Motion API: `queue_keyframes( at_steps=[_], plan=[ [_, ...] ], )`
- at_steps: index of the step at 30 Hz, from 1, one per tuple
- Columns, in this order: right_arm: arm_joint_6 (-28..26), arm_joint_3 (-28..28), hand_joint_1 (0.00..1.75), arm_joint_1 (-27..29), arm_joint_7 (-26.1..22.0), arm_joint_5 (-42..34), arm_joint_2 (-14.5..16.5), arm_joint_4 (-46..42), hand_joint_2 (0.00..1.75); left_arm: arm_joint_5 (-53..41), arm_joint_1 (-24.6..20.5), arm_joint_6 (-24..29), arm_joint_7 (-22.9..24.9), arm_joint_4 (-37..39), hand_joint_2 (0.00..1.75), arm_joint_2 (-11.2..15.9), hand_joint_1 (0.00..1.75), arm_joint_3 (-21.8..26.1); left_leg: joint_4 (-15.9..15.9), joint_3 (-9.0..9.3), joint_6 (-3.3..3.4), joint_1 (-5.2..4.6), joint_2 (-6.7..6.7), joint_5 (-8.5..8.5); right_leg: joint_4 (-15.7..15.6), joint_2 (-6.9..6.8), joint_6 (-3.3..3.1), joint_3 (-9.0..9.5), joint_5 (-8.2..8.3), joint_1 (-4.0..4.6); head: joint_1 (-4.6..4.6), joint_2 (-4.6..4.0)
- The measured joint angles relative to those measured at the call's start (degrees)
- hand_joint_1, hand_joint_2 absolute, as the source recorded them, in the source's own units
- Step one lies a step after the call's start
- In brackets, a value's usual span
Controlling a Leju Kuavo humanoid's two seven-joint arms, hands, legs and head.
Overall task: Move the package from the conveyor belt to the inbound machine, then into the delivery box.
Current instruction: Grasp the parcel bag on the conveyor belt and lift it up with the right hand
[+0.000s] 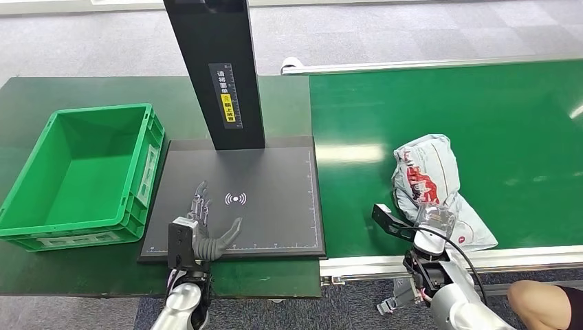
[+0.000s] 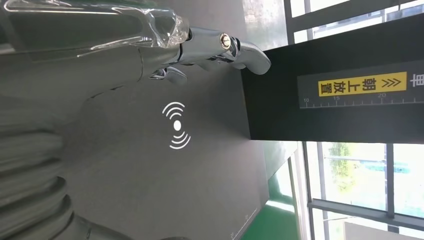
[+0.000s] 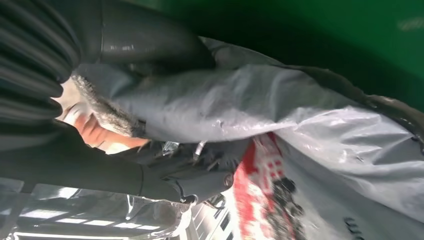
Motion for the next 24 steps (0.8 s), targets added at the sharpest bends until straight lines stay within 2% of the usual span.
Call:
queue_keyframes(
  at_steps=[5,9,12,15,19,21,24],
  plan=[
    [-3.2,-1.0,1.75,0.2,-3.5,-1.1,0.3,-0.2,1.75,0.5,0.0,0.8,0.0,0.0,1.75,0.0,0.0,0.0,0.0,-0.04,0.0,0.0,-0.02,0.0,0.0,0.0,0.0,0.0,0.0,0.0,0.0,-0.01],
    [-10.4,-2.7,1.75,2.0,-11.3,-5.5,1.5,-2.9,1.75,0.5,0.8,2.0,-0.2,-0.9,1.75,0.2,0.0,0.2,0.0,-0.06,0.0,0.0,-0.01,0.0,0.0,0.01,0.0,-0.01,0.01,0.0,-0.01,-0.01],
    [-13.8,-3.5,1.75,5.8,-17.8,-10.4,3.0,-10.4,1.75,-0.1,2.1,2.9,-0.2,-3.3,1.75,0.6,0.0,0.5,0.0,-0.08,0.0,0.01,-0.09,0.0,0.0,-0.01,-0.01,-0.03,-0.01,0.02,-0.01,0.0],
    [-11.5,-3.0,1.75,11.6,-21.0,-15.0,4.2,-23.9,1.75,-0.7,3.6,3.5,-0.2,-6.2,1.75,1.0,0.0,1.6,0.0,-0.16,-0.01,0.03,-0.16,-0.01,0.0,-0.04,-0.01,-0.1,-0.04,0.04,-0.02,-0.01],
    [-6.9,-0.9,1.75,17.6,-21.9,-19.0,4.5,-40.8,1.75,-1.1,4.4,3.5,-0.3,-8.9,1.75,1.5,0.0,3.3,0.0,-0.24,-0.01,0.02,-0.13,-0.01,0.0,-0.04,-0.01,-0.16,-0.05,0.03,-0.01,-0.01],
    [-5.6,0.0,1.75,19.4,-23.5,-21.9,4.5,-46.3,1.75,-1.5,4.5,3.6,-0.4,-9.7,1.75,1.6,0.0,4.0,0.0,-0.23,-0.01,0.01,-0.13,-0.01,0.0,-0.04,-0.01,-0.15,-0.04,0.02,-0.01,-0.01],
    [-1.5,2.1,1.75,21.8,-29.1,-31.0,4.4,-52.7,1.75,-2.4,5.0,3.8,-0.7,-11.0,1.75,1.7,0.0,4.9,0.0,-0.22,0.0,0.0,-0.1,0.0,0.0,-0.03,0.0,-0.14,-0.03,0.01,-0.01,-0.01]
  ],
)
